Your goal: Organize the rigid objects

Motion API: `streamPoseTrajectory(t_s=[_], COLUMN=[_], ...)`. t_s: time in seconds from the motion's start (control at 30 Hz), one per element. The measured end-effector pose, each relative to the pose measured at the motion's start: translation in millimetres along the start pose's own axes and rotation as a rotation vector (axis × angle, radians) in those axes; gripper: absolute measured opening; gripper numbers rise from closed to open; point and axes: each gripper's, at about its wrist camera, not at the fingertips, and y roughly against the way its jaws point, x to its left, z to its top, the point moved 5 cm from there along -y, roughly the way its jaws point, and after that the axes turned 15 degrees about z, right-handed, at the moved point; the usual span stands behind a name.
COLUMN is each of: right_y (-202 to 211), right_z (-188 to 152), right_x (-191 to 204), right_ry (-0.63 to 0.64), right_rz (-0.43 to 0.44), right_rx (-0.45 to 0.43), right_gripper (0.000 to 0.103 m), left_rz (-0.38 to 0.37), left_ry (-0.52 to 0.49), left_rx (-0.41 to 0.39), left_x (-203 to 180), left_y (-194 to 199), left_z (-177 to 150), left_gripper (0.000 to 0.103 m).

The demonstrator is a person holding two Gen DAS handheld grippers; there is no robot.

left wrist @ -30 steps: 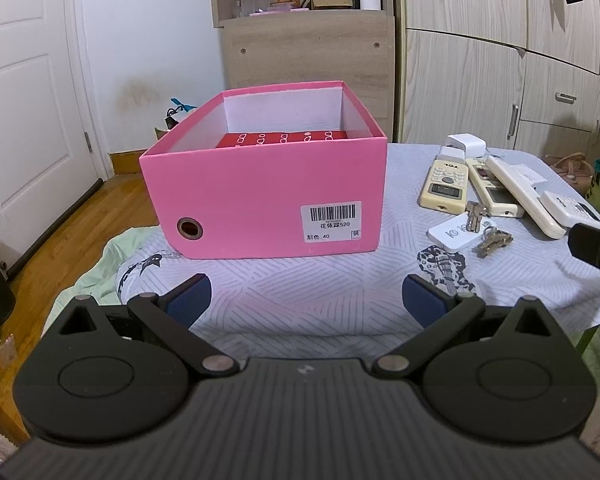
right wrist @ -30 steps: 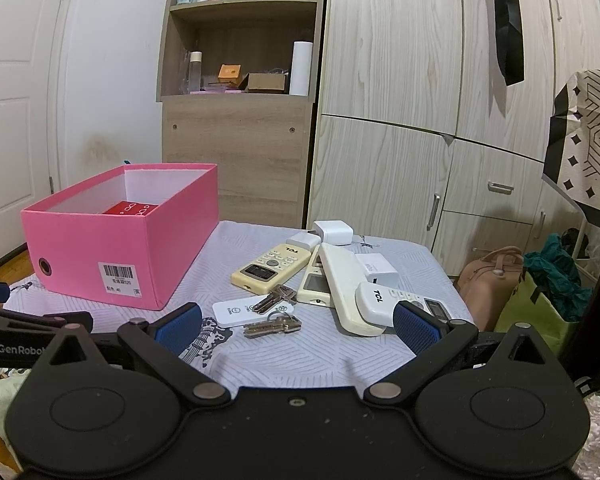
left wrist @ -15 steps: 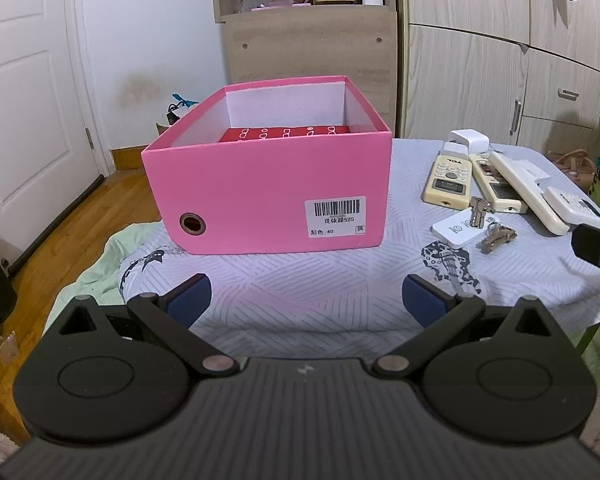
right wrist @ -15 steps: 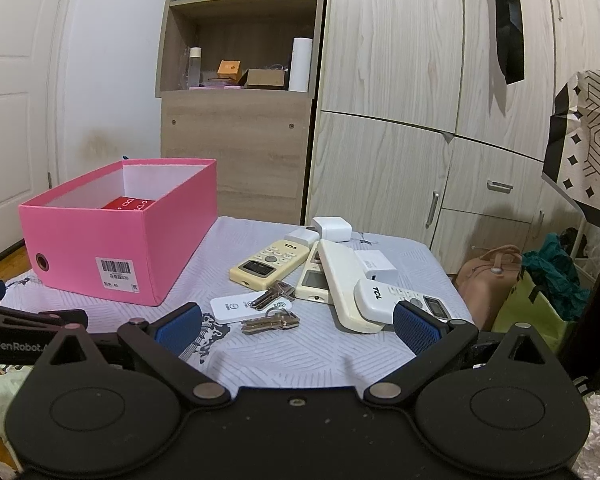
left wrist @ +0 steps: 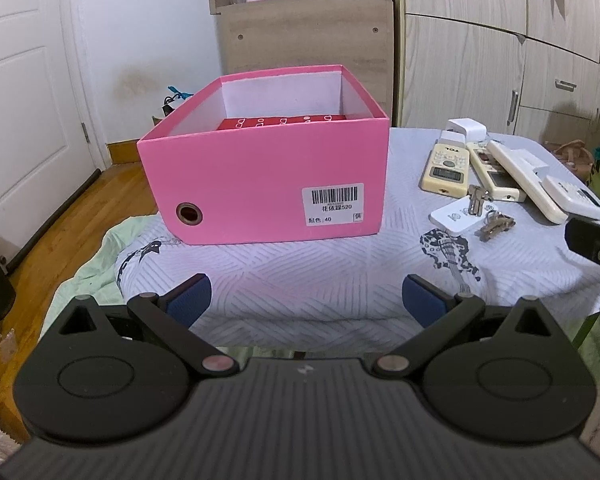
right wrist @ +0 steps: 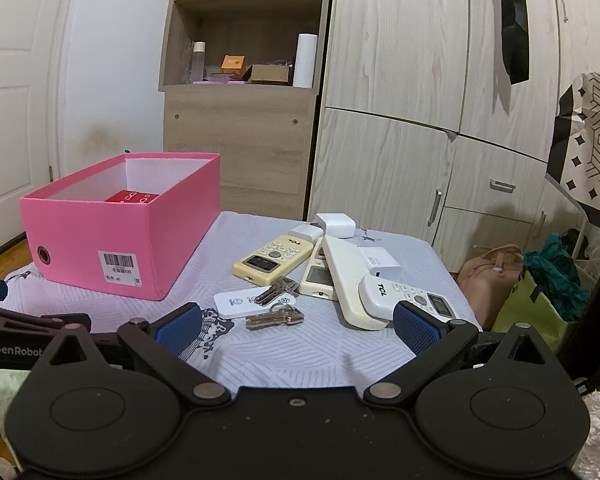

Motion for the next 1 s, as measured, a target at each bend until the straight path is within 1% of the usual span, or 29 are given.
streamPoseTrajectory(t_s=[0.17,0.2,0.27,0.33,0.43,0.53,0.6,0.67,0.77,0.83,0.87,0.9,0.93,1.0], right_y=[-1,-1,0,2,8,15,15,10,-2,-17,-25,-32,-40,-56], right_z=[-2,-2,0,4,16,36,50,66,85,95,100,106,110,117], right_x=[0,0,1,0,-9,-23,-34,-49,-74,-89,-96,-102,-106,-113], right_ry=[-0.007,-0.004,0.001,-0.006,-0.055,-0.110,-0.130,-0.165,-0.276,-0.349,-0.377,-0.408,-0.422,-0.419], right_rz=[-0.001,-0.001,0.005,0.030,0.080,0.166,0.196,0.215,0.226,0.266,0.292,0.311,0.327,0.332], right_rx=[0.006,0.006,0.000,-0.004,-0.005,-0.002,0.026,0.068,0.127,0.189,0.220,0.239,0.256,0.294], right_gripper=[0.103,0.103,0.103,0.103,0.103,0.103,0.103,0.103,0.103,0.103,0.103,0.103,0.103,0.103], left_rz=[-0.010,-0.005,0.035,0.057,0.039,-0.002,-0.051,-0.093,-0.123,-0.172,-0.184,-0.182,-0.161,-0.127], left_ry=[0.001,0.011,0.030,0.029,0.042,0.038,0.013,-0.038,-0.093,-0.107,-0.112,-0.118,-0.123,-0.114], left_rx=[0.000,0.002,0.003,0.024,0.024,0.011,0.009,0.026,0.044,0.062,0.068,0.069,0.073,0.096], left_x=[-1,0,0,0,4,10,13,16,21,26,27,28,30,35], left_y=[3,4,4,6,15,30,39,43,43,42,40,37,34,26], left_z=[1,2,5,10,24,43,56,70,94,112,120,129,138,151], left_gripper=[0.103,0.103,0.103,0.103,0.103,0.103,0.103,0.103,0.103,0.103,0.103,0.103,0.103,0.103])
